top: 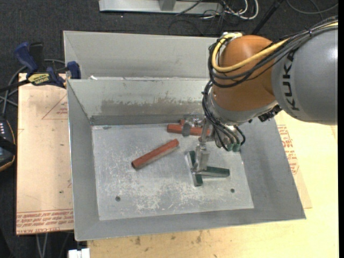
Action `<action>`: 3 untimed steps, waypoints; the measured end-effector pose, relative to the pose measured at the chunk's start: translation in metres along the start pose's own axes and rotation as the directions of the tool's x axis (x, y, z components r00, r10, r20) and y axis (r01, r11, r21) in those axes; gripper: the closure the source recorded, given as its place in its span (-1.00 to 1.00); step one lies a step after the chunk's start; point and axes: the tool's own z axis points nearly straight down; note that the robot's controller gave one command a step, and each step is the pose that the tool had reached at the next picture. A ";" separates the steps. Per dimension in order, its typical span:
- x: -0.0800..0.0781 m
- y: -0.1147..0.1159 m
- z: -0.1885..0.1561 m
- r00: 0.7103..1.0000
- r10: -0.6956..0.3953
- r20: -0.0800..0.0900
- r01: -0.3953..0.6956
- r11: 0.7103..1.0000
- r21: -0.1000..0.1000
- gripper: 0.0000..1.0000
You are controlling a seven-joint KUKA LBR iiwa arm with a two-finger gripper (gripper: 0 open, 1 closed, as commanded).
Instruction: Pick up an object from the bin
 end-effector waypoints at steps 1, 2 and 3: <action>-0.038 0.020 0.129 1.000 -0.029 -0.006 0.029 1.000 -0.001 -1.00; -0.104 0.060 0.141 0.971 -0.238 0.003 0.238 0.971 -0.001 -1.00; -0.064 0.095 0.100 0.919 -0.395 0.002 0.395 0.919 -0.002 -1.00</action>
Offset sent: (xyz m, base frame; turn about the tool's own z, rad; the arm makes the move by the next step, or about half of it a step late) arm 0.0379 0.0207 -0.1235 -0.0273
